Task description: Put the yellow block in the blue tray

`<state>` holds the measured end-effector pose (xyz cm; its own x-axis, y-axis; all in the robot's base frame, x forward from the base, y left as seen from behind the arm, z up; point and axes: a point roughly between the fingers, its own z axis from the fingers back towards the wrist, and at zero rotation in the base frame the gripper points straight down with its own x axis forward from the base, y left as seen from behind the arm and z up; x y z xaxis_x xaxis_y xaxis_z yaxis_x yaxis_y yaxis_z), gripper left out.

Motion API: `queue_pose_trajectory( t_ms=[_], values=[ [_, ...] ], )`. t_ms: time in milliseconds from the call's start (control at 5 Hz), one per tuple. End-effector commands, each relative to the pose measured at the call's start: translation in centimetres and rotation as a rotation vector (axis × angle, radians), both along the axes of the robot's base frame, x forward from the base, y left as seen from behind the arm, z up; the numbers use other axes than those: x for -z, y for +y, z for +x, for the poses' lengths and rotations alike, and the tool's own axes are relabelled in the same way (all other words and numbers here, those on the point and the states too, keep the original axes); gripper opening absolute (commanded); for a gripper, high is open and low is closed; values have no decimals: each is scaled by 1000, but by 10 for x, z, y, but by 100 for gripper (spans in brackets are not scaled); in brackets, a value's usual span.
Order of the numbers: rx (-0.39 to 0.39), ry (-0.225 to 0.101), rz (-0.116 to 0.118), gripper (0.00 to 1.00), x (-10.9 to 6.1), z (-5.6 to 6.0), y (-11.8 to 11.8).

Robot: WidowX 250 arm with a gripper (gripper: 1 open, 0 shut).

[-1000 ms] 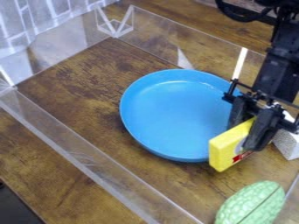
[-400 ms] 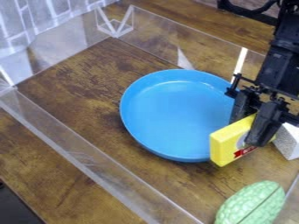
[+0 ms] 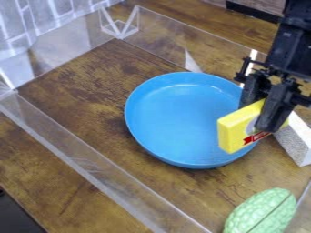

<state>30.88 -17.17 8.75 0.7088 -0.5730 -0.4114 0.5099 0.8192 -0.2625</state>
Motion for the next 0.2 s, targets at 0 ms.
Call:
queue_pose_trajectory(
  t_ms=[0],
  values=[
    [3,-105,-55,0,-43,7,-2]
  ],
)
